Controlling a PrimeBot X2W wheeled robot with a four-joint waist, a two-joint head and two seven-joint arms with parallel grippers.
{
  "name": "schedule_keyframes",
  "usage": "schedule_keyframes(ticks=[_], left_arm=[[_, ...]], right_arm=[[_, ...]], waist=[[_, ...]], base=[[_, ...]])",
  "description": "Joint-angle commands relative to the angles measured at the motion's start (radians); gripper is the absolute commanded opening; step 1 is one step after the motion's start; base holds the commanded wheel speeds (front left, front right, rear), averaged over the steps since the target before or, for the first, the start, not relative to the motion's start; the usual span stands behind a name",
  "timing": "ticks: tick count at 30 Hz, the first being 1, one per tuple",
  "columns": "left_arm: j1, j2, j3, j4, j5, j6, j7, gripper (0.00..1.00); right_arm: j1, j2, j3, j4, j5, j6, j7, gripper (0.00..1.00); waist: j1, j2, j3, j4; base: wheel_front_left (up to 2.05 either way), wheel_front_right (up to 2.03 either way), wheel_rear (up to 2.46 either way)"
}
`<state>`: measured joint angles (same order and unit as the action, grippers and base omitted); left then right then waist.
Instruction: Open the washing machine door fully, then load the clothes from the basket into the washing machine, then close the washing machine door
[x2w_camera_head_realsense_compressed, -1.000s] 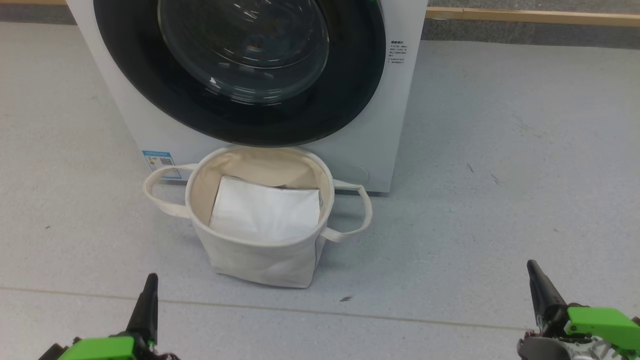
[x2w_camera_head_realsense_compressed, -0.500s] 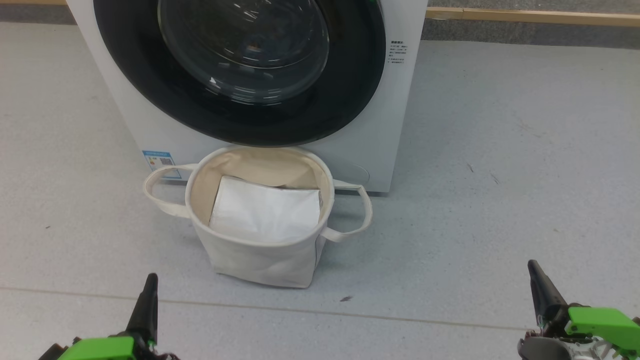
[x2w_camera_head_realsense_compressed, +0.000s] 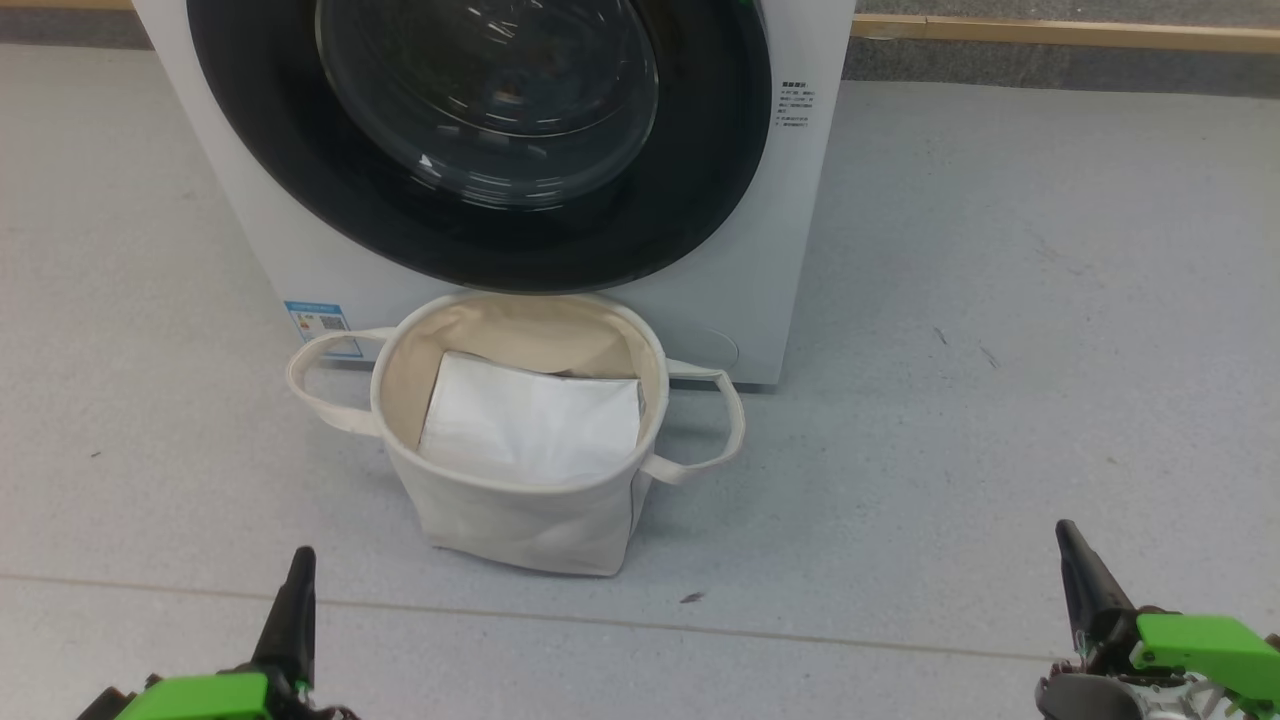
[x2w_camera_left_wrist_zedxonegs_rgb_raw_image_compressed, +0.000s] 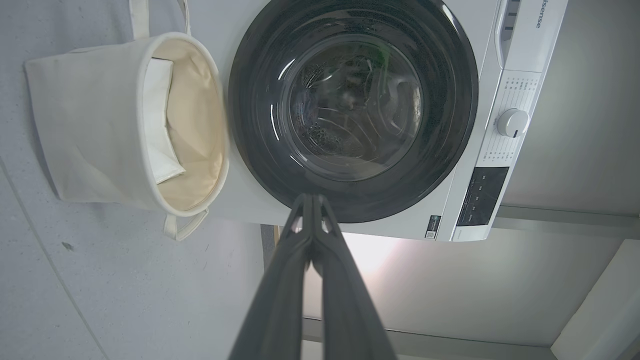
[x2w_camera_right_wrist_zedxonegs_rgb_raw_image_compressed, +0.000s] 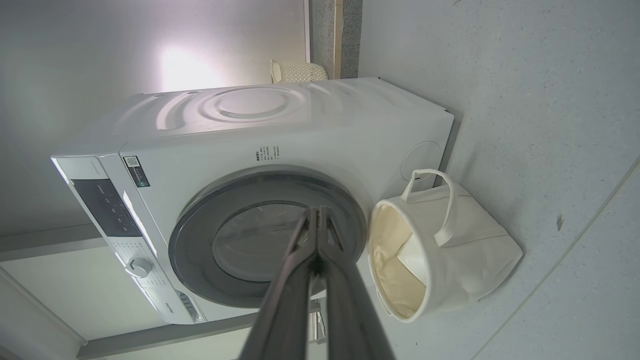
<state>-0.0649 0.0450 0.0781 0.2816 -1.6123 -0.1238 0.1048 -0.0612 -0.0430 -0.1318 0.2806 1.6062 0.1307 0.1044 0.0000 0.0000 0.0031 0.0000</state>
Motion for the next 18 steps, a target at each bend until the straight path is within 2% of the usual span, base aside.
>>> schedule_keyframes(ticks=[1,18], left_arm=[[-0.043,0.007,0.034,-0.036,0.002,-0.007,0.007,0.0],[-0.043,0.007,0.035,-0.036,0.003,-0.007,0.008,0.0]], right_arm=[[-0.047,-0.009,0.019,-0.036,0.003,0.0,0.008,0.0],[-0.047,-0.008,0.018,-0.036,0.003,0.0,0.009,0.0]], waist=[[0.0,0.0,0.0,0.0],[0.0,0.0,0.0,0.0]], base=[[0.0,0.0,0.0],[0.0,0.0,0.0]])
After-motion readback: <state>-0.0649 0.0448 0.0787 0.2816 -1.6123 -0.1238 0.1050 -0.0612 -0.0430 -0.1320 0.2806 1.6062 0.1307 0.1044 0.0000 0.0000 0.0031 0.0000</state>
